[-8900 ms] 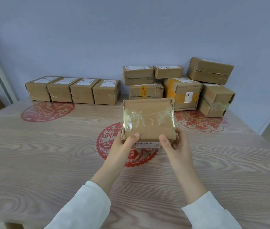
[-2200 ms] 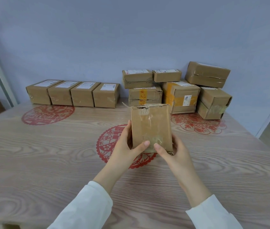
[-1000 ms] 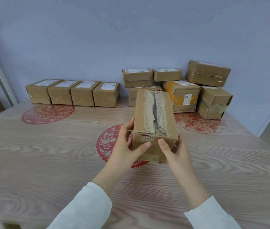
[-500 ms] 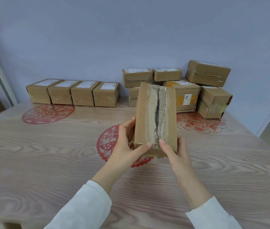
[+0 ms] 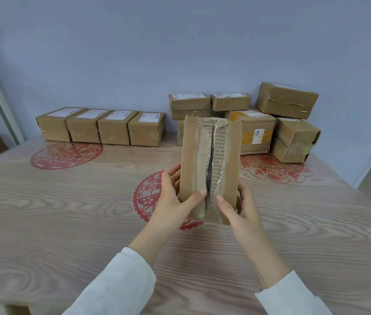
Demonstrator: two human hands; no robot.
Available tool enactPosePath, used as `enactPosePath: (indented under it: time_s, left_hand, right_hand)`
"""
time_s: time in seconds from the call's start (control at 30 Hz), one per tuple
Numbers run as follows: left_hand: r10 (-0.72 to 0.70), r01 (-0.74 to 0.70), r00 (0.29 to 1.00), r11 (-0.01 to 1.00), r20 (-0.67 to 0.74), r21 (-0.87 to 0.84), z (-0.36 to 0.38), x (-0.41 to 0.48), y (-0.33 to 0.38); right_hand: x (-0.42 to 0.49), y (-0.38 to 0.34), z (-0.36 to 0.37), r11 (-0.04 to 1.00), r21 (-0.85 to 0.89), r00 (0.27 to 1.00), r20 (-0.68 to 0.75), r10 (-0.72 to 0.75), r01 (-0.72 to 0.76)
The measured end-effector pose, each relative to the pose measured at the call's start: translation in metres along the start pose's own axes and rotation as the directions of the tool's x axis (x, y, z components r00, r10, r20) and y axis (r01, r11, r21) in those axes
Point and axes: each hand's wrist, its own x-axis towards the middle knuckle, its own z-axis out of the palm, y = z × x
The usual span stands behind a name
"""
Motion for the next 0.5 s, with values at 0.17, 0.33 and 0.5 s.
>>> enactPosePath:
  time_s: [0.17,0.33,0.5]
  left_hand:
    - [0.004,-0.004,1.0,1.0,-0.004,0.007,-0.0011,-0.0005,-0.0017]
    - [0.007,-0.007,1.0,0.998,0.006,0.064,-0.0011,-0.0013,-0.0047]
    - [-0.016,0.017,1.0,0.997,-0.013,0.071,0.0,0.0028,-0.0069]
  right_hand:
    - [-0.0014,-0.0008,0.0041,1.0,-0.015,1.0,-0.012,-0.018,0.018]
    - [0.001,-0.0021,0.0038,0.998,-0.05,0.998,-0.058,-0.031,0.028]
    - [-0.0002,-0.0018,0.0025,0.999,-0.032,0.998,-0.053,-0.016,0.014]
